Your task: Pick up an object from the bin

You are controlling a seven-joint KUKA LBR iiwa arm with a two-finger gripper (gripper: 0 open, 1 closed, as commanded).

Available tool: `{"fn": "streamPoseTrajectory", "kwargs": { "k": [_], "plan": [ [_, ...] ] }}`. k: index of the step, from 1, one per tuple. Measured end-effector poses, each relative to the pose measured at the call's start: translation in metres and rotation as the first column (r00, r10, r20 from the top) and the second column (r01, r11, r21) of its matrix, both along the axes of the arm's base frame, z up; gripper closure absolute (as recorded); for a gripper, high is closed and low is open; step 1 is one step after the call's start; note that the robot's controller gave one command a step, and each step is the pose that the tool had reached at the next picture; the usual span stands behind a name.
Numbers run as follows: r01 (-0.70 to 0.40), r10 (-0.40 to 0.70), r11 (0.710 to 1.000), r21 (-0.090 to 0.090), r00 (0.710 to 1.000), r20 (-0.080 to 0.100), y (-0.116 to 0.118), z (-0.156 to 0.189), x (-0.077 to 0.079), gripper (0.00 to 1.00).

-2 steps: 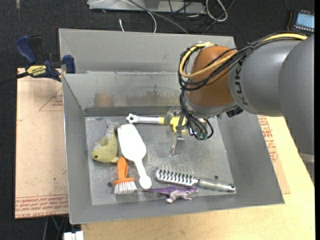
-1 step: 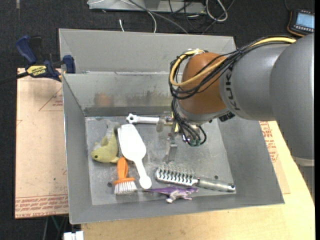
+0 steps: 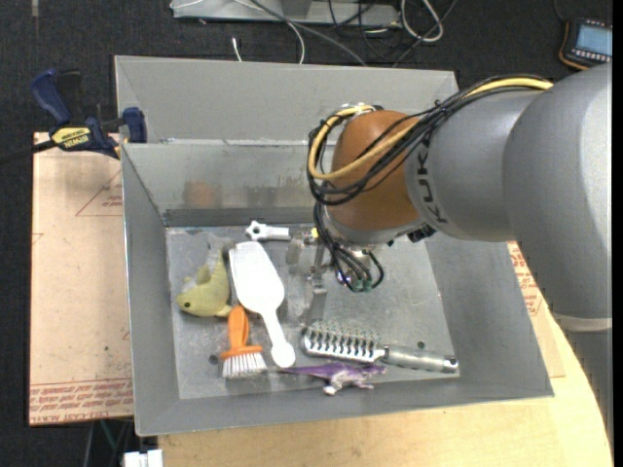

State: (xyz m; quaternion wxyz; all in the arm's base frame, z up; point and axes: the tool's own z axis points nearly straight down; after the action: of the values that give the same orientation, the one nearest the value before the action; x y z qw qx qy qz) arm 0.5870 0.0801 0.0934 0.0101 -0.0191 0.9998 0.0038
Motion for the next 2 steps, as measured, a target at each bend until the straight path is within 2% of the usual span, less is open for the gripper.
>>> {"fn": "streamPoseTrajectory", "kwargs": {
  "k": [1, 2],
  "plan": [
    [-0.218, 0.218, 0.976, -0.006, 0.976, 0.006, -0.027, 0.055, 0.003, 0.00],
    [-0.286, 0.286, 0.958, -0.001, 0.958, -0.003, 0.017, -0.024, -0.078, 0.00]
  ]
}}
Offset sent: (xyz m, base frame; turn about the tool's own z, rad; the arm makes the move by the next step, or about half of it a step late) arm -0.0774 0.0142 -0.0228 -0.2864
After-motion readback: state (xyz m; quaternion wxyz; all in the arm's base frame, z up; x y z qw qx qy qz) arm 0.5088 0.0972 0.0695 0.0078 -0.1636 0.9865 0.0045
